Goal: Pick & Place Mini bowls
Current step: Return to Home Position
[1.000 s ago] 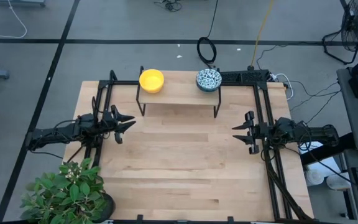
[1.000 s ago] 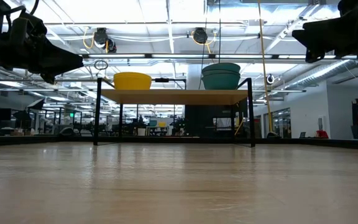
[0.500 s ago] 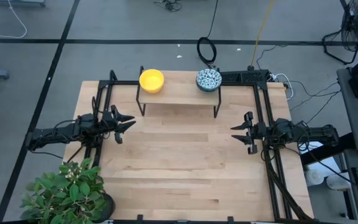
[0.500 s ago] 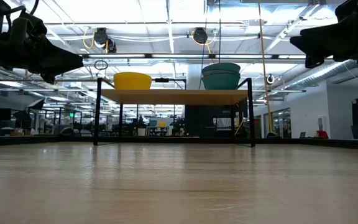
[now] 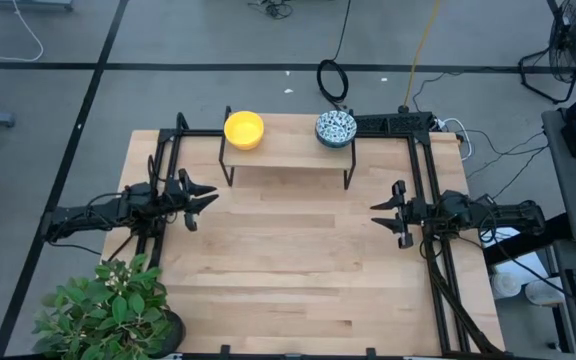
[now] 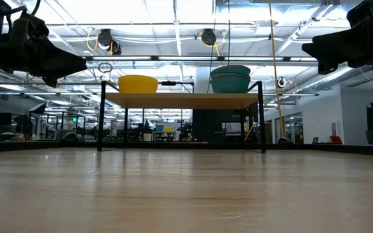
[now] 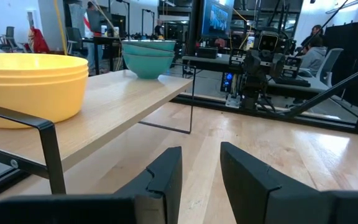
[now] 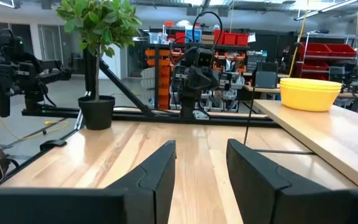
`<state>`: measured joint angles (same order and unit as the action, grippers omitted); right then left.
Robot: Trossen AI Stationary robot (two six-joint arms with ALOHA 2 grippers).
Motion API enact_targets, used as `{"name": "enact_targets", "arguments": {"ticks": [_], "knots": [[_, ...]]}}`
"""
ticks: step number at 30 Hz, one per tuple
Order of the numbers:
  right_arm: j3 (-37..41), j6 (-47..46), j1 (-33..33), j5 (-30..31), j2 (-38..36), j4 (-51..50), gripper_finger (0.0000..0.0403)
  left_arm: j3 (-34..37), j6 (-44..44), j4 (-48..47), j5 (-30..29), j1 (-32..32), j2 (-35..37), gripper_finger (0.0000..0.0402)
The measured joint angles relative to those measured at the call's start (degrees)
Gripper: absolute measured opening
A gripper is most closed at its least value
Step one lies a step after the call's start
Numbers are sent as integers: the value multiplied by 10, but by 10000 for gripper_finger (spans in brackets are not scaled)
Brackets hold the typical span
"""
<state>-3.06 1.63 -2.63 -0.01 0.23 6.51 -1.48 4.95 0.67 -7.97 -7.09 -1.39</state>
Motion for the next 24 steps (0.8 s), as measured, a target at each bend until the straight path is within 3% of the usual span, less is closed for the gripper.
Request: {"name": "enact_targets", "arguments": {"ticks": [9, 24], "knots": [[0, 8, 0, 0, 0, -1, 119, 0, 0, 0, 0, 0, 0, 113], [1, 22, 0, 0, 0, -12, 9, 0, 0, 0, 0, 0, 0, 113]]}}
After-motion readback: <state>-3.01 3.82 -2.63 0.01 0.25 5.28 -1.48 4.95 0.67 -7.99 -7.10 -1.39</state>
